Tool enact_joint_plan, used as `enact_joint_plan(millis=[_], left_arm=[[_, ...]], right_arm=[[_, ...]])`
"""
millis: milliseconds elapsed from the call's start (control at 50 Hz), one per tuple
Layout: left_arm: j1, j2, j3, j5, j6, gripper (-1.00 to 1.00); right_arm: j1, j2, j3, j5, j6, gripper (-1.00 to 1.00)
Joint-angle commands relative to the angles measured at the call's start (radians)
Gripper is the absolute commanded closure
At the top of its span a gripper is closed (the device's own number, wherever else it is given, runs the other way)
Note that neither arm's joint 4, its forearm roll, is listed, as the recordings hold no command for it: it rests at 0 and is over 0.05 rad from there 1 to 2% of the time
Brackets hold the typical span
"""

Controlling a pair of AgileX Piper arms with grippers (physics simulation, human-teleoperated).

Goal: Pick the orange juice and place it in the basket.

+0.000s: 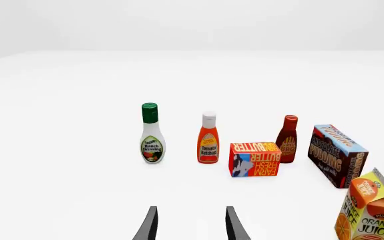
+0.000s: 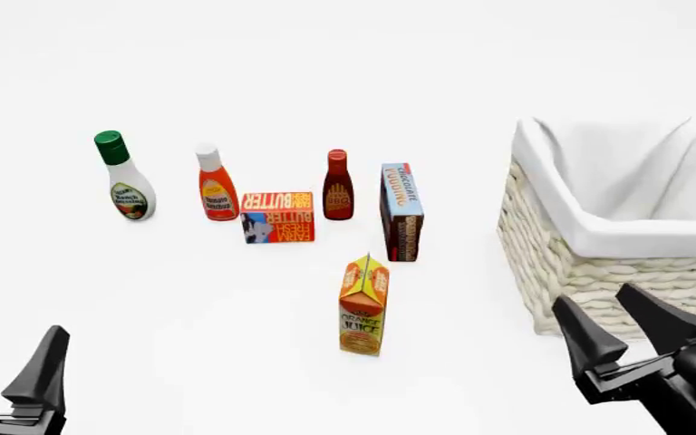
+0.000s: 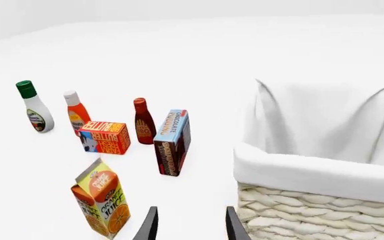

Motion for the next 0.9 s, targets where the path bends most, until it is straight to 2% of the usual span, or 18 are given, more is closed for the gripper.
enact_joint_plan(millis=[20, 100, 160, 260, 300, 320, 500, 520, 540, 580, 620, 660, 680, 760, 780, 840, 880, 900], left_arm=[[0.0, -0.002, 0.0, 0.003, 0.0, -1.0], [0.0, -0.001, 0.0, 0.001, 0.0, -1.0], [0.0, -0.001, 0.0, 0.001, 0.0, -1.0], [0.0, -0.002, -0.001, 0.002, 0.0, -1.0], [0.0, -0.003, -0.001, 0.003, 0.0, -1.0], [0.0, -0.003, -0.001, 0.004, 0.0, -1.0], [0.0, -0.002, -0.001, 0.002, 0.0, -1.0], [0.0, -0.001, -0.001, 0.002, 0.0, -1.0], [0.0, -0.002, -0.001, 0.002, 0.0, -1.0], [0.0, -0.001, 0.0, 0.002, 0.0, -1.0], [0.0, -0.001, 0.0, 0.001, 0.0, -1.0], [0.0, 0.0, 0.0, 0.0, 0.0, -1.0], [0.0, 0.0, 0.0, 0.0, 0.0, -1.0], [0.0, -0.001, 0.0, 0.0, 0.0, -1.0], [0.0, 0.001, 0.0, -0.002, 0.0, -1.0], [0.0, 0.003, 0.001, -0.003, 0.0, -1.0], [0.0, 0.003, 0.001, -0.004, 0.0, -1.0], [0.0, 0.002, 0.001, -0.003, 0.0, -1.0]], right_arm=[[0.067, 0.11, -0.077, -0.008, -0.005, -1.0], [0.099, 0.147, -0.116, 0.012, -0.009, -1.0], [0.12, 0.148, -0.144, 0.039, 0.03, -1.0], [0.146, 0.177, -0.176, 0.066, 0.048, -1.0], [0.15, 0.191, -0.193, 0.082, 0.038, -1.0], [0.166, 0.195, -0.203, 0.093, 0.059, -1.0], [0.22, 0.249, -0.267, 0.129, 0.087, -1.0], [0.223, 0.263, -0.274, 0.132, 0.094, -1.0], [0.23, 0.27, -0.275, 0.129, 0.139, -1.0], [0.225, 0.273, -0.305, 0.155, 0.134, -1.0], [0.246, 0.26, -0.331, 0.186, 0.197, -1.0], [0.246, 0.272, -0.363, 0.221, 0.182, -1.0], [0.251, 0.279, -0.37, 0.227, 0.202, -1.0], [0.261, 0.297, -0.409, 0.273, 0.214, -1.0], [0.261, 0.319, -0.439, 0.307, 0.189, -1.0], [0.26, 0.341, -0.466, 0.343, 0.179, -1.0], [0.28, 0.348, -0.475, 0.356, 0.224, -1.0], [0.276, 0.353, -0.487, 0.368, 0.204, -1.0]])
